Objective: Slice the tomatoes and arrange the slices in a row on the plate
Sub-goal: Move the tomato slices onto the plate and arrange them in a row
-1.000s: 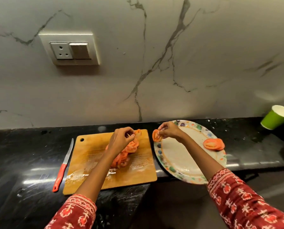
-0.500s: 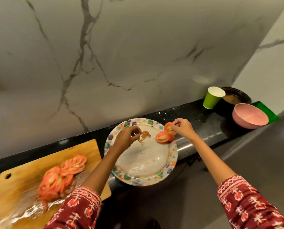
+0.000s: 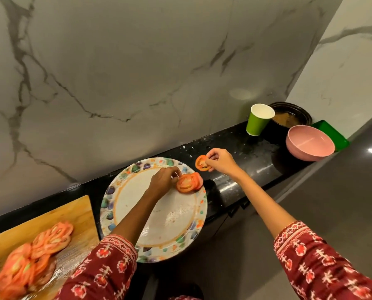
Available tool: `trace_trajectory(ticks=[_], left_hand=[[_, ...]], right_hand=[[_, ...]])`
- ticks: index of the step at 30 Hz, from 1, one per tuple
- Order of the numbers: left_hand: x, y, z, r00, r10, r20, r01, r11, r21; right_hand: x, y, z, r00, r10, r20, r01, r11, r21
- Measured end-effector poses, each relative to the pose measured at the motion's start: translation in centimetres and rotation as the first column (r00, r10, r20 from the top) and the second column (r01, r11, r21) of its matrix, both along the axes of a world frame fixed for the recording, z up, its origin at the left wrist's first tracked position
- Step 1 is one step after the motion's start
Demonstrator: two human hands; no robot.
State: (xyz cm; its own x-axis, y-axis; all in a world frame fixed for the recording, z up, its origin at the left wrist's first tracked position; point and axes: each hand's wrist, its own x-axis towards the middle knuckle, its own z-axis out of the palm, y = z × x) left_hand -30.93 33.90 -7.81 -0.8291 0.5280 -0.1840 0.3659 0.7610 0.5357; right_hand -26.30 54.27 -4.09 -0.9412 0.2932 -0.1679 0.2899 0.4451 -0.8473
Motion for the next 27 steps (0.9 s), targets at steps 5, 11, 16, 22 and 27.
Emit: trace_trajectory(ticks=[5, 11, 16, 22, 27], left_hand=[[-0.1, 0.7, -0.3, 1.0, 0.027, 0.01, -0.027, 1.0, -0.003], [0.0, 0.3, -0.5, 0.998, 0.03, 0.046, -0.033, 0.997, 0.074], [0.5, -0.2, -0.7, 0.997, 0.058, 0.051, -0.063, 0.992, 0.107], [0.6, -0.4, -0.4, 0.994, 0.105, 0.005, -0.104, 0.984, 0.147], [1.3, -2.0, -0.5, 0.986, 0.167, -0.022, -0.159, 0.966, 0.205]], right_hand=[[-0.6, 0.2, -0.4, 0.998, 0.054, 0.008, -0.054, 0.998, -0.038], [-1.0, -0.1, -0.2, 0.993, 0.111, 0.026, -0.11, 0.993, -0.042], [-1.0, -0.7, 0.0, 0.99, 0.138, 0.04, -0.136, 0.99, -0.043], [-0.7, -1.7, 0.7, 0.986, 0.16, 0.049, -0.158, 0.986, -0.046], [0.3, -3.4, 1.1, 0.97, 0.206, 0.129, -0.206, 0.978, -0.013]])
